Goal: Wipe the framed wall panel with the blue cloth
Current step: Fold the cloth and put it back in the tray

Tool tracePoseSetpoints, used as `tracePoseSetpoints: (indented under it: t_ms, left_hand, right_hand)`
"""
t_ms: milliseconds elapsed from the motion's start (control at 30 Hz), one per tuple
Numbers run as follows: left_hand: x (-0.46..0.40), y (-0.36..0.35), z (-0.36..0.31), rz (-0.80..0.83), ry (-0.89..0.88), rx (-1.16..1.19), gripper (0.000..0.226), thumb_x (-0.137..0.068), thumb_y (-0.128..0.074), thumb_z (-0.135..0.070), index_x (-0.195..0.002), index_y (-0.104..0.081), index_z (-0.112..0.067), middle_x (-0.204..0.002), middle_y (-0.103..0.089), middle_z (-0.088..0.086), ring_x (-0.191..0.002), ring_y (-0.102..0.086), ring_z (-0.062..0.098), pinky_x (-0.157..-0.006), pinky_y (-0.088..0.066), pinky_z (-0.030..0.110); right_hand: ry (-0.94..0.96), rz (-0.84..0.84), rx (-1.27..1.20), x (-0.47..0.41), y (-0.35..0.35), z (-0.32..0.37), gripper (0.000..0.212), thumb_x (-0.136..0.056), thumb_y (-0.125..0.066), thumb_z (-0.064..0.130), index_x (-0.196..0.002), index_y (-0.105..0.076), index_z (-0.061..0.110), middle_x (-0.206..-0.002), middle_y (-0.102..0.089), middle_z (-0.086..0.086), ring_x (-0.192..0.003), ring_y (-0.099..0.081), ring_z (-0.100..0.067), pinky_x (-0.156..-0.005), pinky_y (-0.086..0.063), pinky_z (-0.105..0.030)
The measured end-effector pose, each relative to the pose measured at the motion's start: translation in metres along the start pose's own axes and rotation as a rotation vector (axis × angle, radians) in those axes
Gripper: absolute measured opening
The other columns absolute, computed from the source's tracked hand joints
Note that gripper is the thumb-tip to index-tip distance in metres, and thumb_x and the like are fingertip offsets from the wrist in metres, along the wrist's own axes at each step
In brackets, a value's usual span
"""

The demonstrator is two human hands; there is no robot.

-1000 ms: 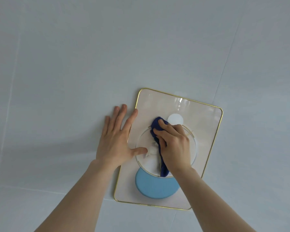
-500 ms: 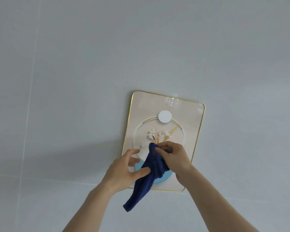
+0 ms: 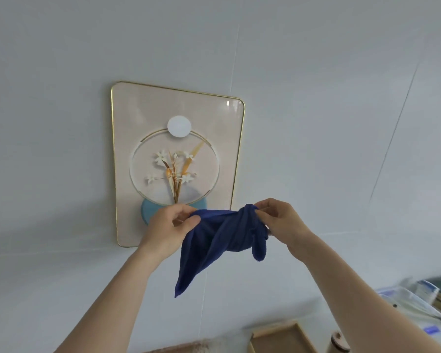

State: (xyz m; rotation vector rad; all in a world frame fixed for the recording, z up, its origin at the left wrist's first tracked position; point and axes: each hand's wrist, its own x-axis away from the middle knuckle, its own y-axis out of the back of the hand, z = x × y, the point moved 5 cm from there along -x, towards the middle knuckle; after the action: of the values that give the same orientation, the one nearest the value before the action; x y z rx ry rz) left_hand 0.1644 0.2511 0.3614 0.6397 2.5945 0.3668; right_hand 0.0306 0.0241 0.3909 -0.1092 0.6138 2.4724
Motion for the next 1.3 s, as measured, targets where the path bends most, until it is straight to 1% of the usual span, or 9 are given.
tracePoseSetpoints:
  t_ms: [167, 300, 400, 567, 700, 833, 967, 1067, 1300]
  left_hand:
    - [-0.007, -0.067, 0.005, 0.052, 0.032, -0.051, 0.009, -0.096, -0.068, -0.023, -0.101, -0.074, -0.026, -0.098, -0.078, -0.008, -0.096, -0.071, 0.014, -0.087, -0.057, 0.036]
    - [-0.007, -0.127, 0.018, 0.127, 0.071, -0.078, 0.012, -0.095, -0.068, -0.021, -0.095, -0.074, -0.031, -0.094, -0.078, -0.011, -0.092, -0.071, 0.01, -0.082, -0.055, 0.031]
    - [-0.005, -0.175, 0.032, 0.194, 0.105, -0.124, 0.012, -0.094, -0.068, -0.022, -0.096, -0.075, -0.032, -0.094, -0.078, -0.011, -0.09, -0.071, 0.006, -0.08, -0.054, 0.027]
    - [0.001, -0.255, 0.067, 0.291, 0.161, -0.214, 0.011, -0.095, -0.067, -0.025, -0.097, -0.073, -0.033, -0.094, -0.076, -0.015, -0.088, -0.069, 0.004, -0.079, -0.056, 0.028]
    - [0.011, -0.313, 0.103, 0.354, 0.232, -0.251, 0.01, -0.095, -0.067, -0.025, -0.098, -0.073, -0.033, -0.095, -0.076, -0.015, -0.088, -0.07, 0.005, -0.082, -0.058, 0.031]
    - [0.021, -0.359, 0.138, 0.384, 0.306, -0.29, 0.013, -0.095, -0.067, -0.025, -0.095, -0.07, -0.038, -0.094, -0.073, -0.019, -0.087, -0.067, 0.0, -0.082, -0.057, 0.032]
    - [0.034, -0.391, 0.171, 0.398, 0.37, -0.355, 0.026, -0.095, -0.066, -0.021, -0.084, -0.061, -0.044, -0.088, -0.069, -0.025, -0.084, -0.065, 0.0, -0.083, -0.056, 0.033]
    - [0.047, -0.409, 0.193, 0.411, 0.43, -0.376, 0.022, -0.096, -0.063, -0.019, -0.095, -0.065, -0.041, -0.091, -0.069, -0.024, -0.089, -0.068, 0.008, -0.086, -0.058, 0.037]
    - [0.086, -0.44, 0.23, 0.401, 0.477, -0.449, 0.028, -0.1, -0.058, -0.016, -0.116, -0.061, -0.04, -0.102, -0.066, -0.018, -0.098, -0.067, 0.016, -0.083, -0.058, 0.036]
  right_hand:
    - [0.013, -0.057, 0.336, 0.004, 0.05, -0.051, 0.015, -0.091, -0.065, 0.007, -0.09, -0.077, 0.018, -0.087, -0.08, 0.0, -0.081, -0.075, -0.02, -0.059, -0.052, -0.013]
    - [-0.006, -0.033, 0.531, 0.005, 0.077, -0.102, 0.019, -0.087, -0.068, 0.012, -0.084, -0.077, 0.028, -0.078, -0.075, 0.012, -0.081, -0.071, -0.016, -0.075, -0.059, -0.036]
    - [-0.041, -0.014, 0.631, 0.005, 0.092, -0.144, 0.017, -0.089, -0.065, 0.016, -0.088, -0.075, 0.03, -0.084, -0.075, 0.011, -0.086, -0.069, -0.02, -0.078, -0.059, -0.04]
    - [-0.149, 0.042, 0.69, 0.006, 0.11, -0.226, 0.018, -0.089, -0.062, 0.016, -0.092, -0.074, 0.029, -0.093, -0.075, 0.008, -0.089, -0.069, -0.021, -0.078, -0.058, -0.038]
    - [-0.199, 0.071, 0.698, 0.011, 0.115, -0.29, 0.021, -0.088, -0.057, 0.011, -0.094, -0.073, 0.023, -0.095, -0.072, 0.005, -0.087, -0.065, -0.022, -0.067, -0.05, -0.032]
    - [-0.25, 0.106, 0.68, 0.016, 0.115, -0.348, 0.018, -0.088, -0.056, 0.01, -0.093, -0.071, 0.019, -0.097, -0.07, 0.001, -0.087, -0.063, -0.027, -0.075, -0.056, -0.043]
    - [-0.288, 0.122, 0.682, 0.023, 0.11, -0.398, 0.017, -0.089, -0.056, 0.012, -0.094, -0.07, 0.021, -0.101, -0.069, 0.0, -0.09, -0.063, -0.029, -0.075, -0.054, -0.042]
    - [-0.291, 0.138, 0.705, 0.029, 0.101, -0.43, 0.017, -0.092, -0.056, 0.013, -0.095, -0.07, 0.023, -0.1, -0.067, 0.001, -0.088, -0.064, -0.029, -0.08, -0.051, -0.043]
    - [-0.302, 0.209, 0.695, 0.051, 0.075, -0.48, 0.02, -0.099, -0.058, 0.01, -0.113, -0.068, 0.02, -0.114, -0.065, -0.002, -0.093, -0.064, -0.028, -0.071, -0.05, -0.036]
